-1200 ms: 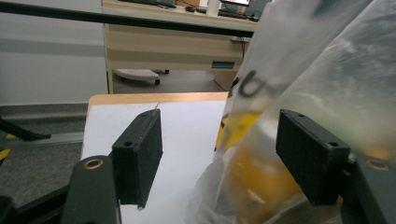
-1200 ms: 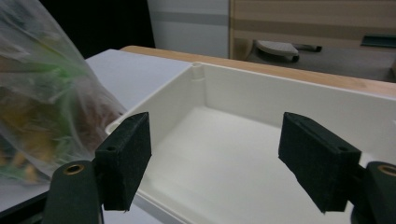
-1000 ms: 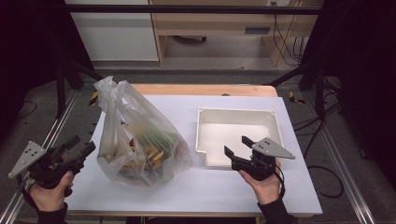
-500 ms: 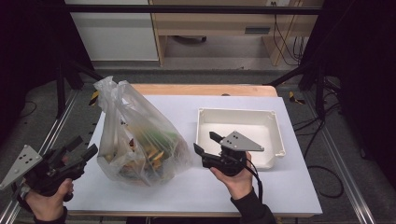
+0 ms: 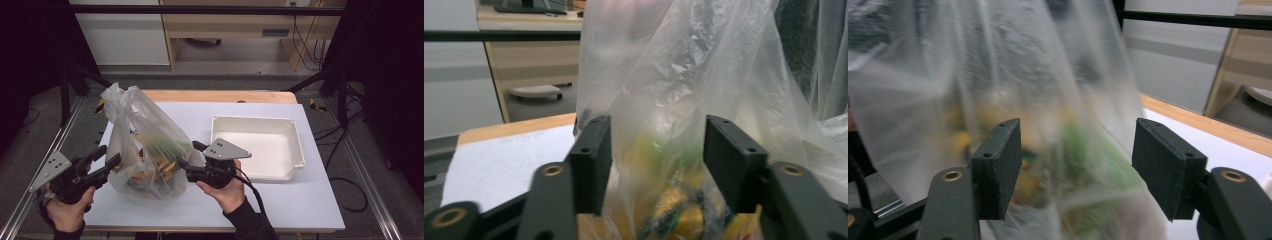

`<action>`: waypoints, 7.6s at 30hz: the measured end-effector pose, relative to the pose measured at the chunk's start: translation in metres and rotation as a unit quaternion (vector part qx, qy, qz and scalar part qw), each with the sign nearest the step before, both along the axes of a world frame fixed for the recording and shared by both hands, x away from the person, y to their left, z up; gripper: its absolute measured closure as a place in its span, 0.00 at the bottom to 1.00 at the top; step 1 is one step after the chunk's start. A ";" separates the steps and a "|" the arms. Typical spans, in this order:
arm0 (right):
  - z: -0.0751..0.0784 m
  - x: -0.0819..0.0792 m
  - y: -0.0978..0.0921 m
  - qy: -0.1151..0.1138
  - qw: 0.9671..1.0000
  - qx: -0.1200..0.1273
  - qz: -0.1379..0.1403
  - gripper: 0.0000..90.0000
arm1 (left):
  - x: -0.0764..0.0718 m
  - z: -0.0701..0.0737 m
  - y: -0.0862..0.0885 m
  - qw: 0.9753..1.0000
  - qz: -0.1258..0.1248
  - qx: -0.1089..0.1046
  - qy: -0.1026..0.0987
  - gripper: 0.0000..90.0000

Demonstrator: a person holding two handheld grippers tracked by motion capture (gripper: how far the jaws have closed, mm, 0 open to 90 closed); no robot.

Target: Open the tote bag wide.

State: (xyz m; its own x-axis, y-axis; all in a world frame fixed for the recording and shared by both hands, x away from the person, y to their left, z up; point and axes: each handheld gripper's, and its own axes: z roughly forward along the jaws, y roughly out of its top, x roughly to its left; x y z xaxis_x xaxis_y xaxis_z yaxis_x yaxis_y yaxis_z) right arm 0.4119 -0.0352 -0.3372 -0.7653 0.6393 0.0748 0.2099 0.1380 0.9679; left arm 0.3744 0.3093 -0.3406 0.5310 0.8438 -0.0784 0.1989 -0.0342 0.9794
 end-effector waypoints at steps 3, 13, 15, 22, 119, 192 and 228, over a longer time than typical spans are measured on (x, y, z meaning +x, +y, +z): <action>0.002 -0.001 0.010 -0.002 1.000 -0.001 0.014 0.43 | 0.000 -0.001 -0.001 1.000 -0.004 -0.001 0.008 0.68; 0.002 0.001 0.023 0.007 0.999 -0.007 0.039 0.77 | -0.003 -0.001 0.002 1.000 0.003 0.006 0.023 0.98; 0.003 0.000 0.022 0.009 0.999 -0.008 0.042 0.88 | -0.003 -0.001 0.003 1.000 0.002 0.006 0.024 0.99; 0.003 -0.006 0.009 0.003 0.999 0.001 0.044 1.00 | -0.012 -0.003 0.010 1.000 0.003 0.007 0.025 1.00; -0.148 0.001 -0.008 0.126 0.978 -0.167 -0.019 0.99 | 0.000 -0.118 0.036 0.986 0.035 0.096 0.132 0.61; -0.107 0.019 0.007 0.065 0.987 -0.132 -0.071 1.00 | -0.008 -0.123 0.030 0.978 -0.001 0.131 0.162 0.79; -0.078 0.012 -0.023 0.040 0.993 -0.094 -0.058 0.96 | 0.004 -0.014 0.077 0.998 0.050 -0.018 0.020 0.41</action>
State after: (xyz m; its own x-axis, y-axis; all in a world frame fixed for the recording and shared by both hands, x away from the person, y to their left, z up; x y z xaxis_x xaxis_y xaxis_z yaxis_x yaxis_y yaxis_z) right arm 0.4236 -0.0581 -0.4154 -0.6821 0.7312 0.0028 0.3103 0.2860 0.9066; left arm 0.3781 0.3862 -0.3550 0.4408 0.8883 -0.1291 0.2395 0.0222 0.9707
